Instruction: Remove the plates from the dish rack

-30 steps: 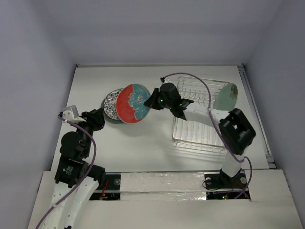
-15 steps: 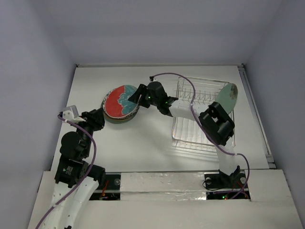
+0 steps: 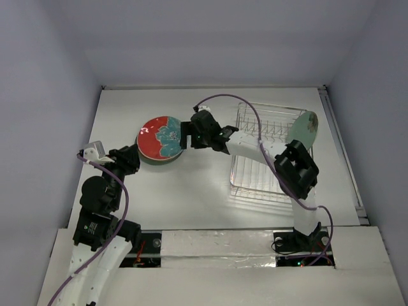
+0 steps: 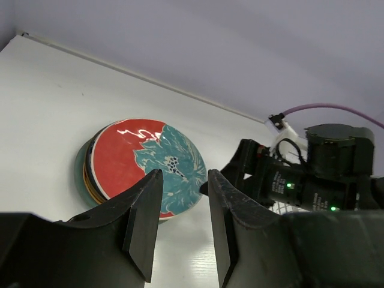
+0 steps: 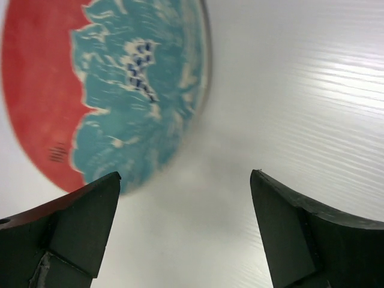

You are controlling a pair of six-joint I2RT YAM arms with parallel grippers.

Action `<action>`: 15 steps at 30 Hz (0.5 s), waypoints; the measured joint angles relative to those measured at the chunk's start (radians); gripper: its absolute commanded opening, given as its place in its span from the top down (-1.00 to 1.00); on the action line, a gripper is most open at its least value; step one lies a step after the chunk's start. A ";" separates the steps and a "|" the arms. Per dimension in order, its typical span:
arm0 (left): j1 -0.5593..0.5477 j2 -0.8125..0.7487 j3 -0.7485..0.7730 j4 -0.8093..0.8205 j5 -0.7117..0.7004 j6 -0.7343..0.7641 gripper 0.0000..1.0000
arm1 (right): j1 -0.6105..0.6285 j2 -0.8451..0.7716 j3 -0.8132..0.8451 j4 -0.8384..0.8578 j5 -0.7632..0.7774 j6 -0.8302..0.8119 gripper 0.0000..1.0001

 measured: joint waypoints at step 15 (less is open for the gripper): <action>-0.005 -0.031 0.000 0.000 -0.001 0.000 0.34 | -0.296 -0.861 -0.449 -0.146 0.589 -0.095 0.92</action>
